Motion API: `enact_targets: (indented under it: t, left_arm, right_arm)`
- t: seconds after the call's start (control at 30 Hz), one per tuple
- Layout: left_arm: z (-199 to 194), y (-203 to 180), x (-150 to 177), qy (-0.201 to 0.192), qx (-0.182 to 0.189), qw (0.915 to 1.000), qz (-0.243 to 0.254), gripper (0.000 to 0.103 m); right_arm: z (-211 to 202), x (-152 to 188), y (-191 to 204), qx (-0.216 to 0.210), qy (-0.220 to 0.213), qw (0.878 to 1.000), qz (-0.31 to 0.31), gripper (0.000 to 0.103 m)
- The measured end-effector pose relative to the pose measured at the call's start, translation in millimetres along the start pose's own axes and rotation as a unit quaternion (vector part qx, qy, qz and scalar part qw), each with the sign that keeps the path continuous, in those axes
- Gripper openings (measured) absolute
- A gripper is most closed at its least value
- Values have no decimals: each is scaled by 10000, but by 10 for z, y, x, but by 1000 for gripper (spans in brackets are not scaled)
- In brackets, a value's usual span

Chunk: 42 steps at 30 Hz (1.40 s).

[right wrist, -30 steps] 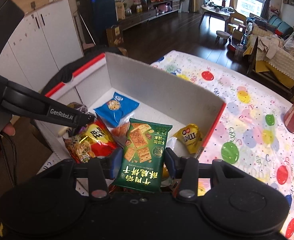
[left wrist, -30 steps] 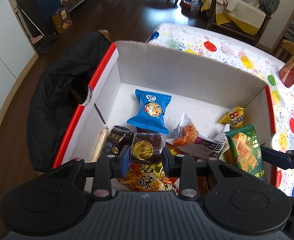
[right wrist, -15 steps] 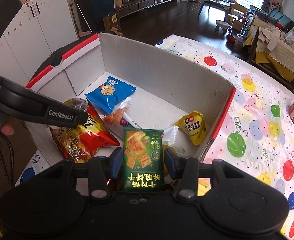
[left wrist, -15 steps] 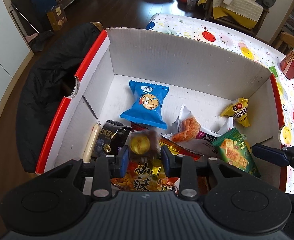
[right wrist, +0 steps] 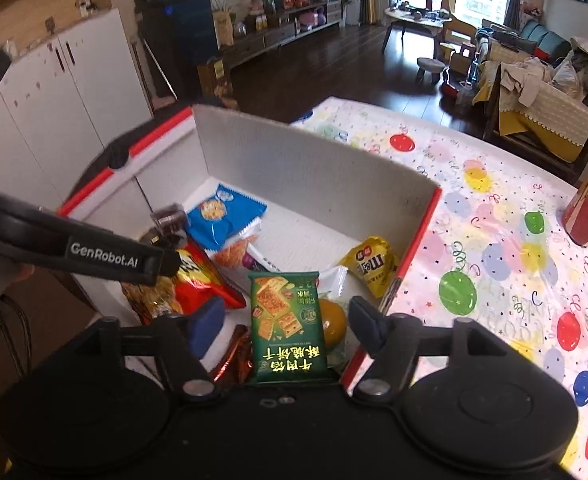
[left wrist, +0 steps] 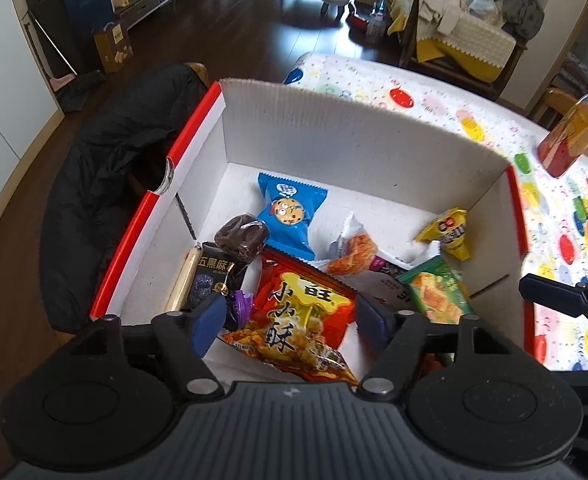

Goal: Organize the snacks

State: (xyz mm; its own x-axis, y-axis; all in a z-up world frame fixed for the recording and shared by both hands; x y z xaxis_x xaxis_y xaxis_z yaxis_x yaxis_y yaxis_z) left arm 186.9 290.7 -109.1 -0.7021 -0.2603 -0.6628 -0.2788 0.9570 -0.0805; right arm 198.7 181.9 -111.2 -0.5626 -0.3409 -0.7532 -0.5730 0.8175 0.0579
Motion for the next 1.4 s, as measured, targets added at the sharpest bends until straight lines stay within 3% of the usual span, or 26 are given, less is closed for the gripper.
enact_targets:
  t: [0.17, 0.3, 0.4, 0.83, 1.4]
  left_arm:
    - [-205, -11, -16, -205, 80, 9998, -37, 83]
    - [-370, -27, 2, -336, 166, 9993, -41, 84]
    - [-512, -48, 23, -468, 226, 9986, -45, 92]
    - [-1255, -183, 140, -1137, 127, 9934, -54, 95]
    - [-1810, -479, 332, -1438, 179, 9893, 147, 95]
  right_arm:
    - [-229, -39, -49, 49, -263, 9996, 125, 83]
    - [-416, -52, -114, 18, -407, 9985, 378, 90]
    - [-582, -50, -147, -16, -633, 9971, 426, 102]
    - [-1268, -34, -255, -55, -1576, 9843, 798, 103]
    - [-1701, 192, -252, 94, -1777, 9766, 1209, 103]
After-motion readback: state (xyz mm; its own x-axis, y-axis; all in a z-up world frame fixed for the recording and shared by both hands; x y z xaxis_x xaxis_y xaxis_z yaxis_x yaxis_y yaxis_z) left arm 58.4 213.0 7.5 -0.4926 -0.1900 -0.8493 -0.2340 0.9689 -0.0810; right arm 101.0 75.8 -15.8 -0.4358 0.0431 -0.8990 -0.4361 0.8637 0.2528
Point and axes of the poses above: each gripper's, at about its wrist camera, not at the fingertips, and z roughly the way its jaws point, y to its left, x to its underside, the point moved 2 cm from there along z, roughly the way its jaws point, and after that the axes turned 14 degrees about -y, right-handed, at the moved point
